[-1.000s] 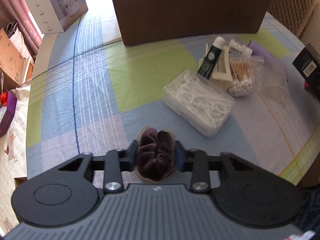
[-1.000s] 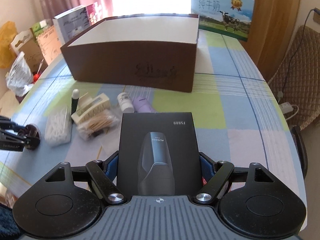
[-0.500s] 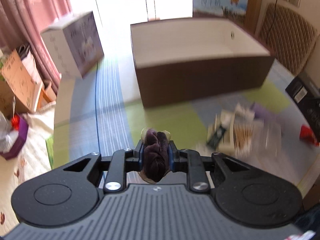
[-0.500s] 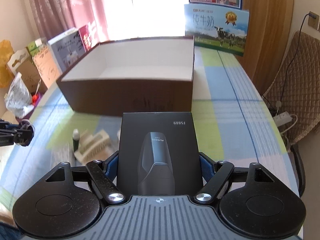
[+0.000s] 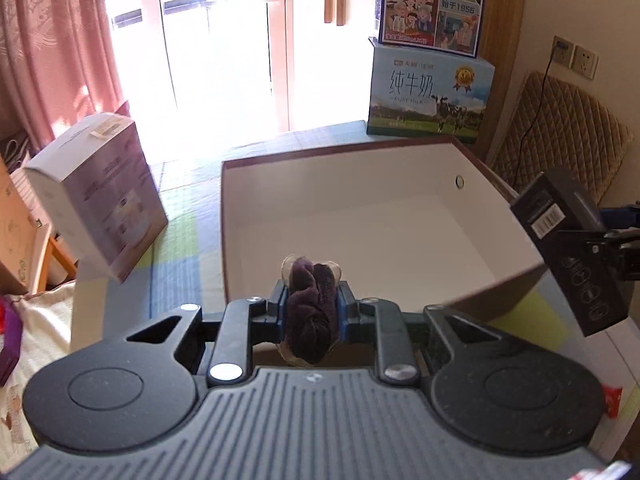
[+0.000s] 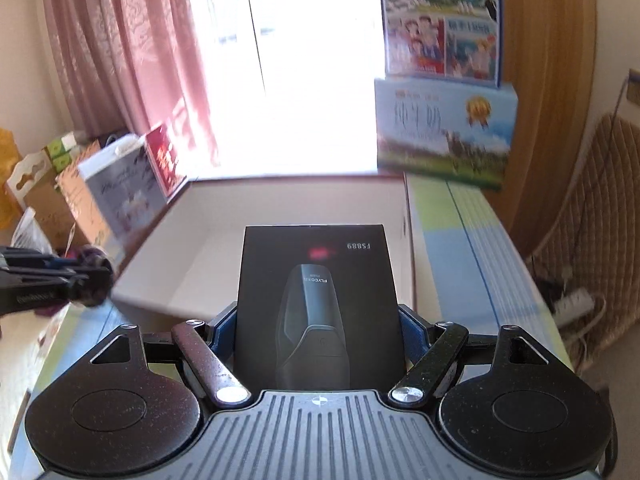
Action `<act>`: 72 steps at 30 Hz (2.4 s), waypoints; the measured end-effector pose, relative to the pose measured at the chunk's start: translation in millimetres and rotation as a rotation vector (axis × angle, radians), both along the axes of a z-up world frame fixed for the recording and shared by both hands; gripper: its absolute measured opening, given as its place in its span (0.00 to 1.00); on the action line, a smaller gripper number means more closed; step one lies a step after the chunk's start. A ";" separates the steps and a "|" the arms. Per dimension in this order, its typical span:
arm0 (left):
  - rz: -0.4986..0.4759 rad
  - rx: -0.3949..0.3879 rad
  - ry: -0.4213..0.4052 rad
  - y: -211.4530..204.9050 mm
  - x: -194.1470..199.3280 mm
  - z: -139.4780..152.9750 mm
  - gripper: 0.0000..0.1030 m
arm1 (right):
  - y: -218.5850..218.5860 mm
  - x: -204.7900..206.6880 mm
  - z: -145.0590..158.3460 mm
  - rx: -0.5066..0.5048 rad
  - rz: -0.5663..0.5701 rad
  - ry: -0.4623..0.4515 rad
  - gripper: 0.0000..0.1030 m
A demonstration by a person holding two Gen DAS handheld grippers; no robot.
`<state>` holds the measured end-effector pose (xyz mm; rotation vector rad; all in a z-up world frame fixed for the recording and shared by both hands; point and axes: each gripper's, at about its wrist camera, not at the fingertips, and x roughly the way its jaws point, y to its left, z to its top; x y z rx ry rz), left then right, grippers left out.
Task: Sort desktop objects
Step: 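Carry the scrunchie in the left tool and black box in the right tool over the brown box, then open the left tool to drop the scrunchie while the right tool releases the black box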
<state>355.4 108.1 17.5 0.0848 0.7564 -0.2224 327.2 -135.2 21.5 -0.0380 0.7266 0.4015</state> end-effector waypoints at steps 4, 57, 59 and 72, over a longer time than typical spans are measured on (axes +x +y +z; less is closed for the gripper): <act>0.003 -0.002 0.020 -4.5 43.3 -4.4 0.19 | 15.7 40.0 2.5 0.016 -0.018 -0.005 0.74; -0.023 0.110 0.124 -19.5 207.0 -85.2 0.66 | 68.1 213.9 -99.7 -0.245 -0.117 0.092 0.74; -0.020 0.102 0.118 -17.1 202.6 -80.8 0.69 | 63.8 208.5 -96.2 -0.218 -0.107 0.105 0.75; 0.025 0.087 0.115 -6.5 140.2 -51.5 0.82 | 41.0 125.9 -55.9 -0.068 -0.047 0.090 0.91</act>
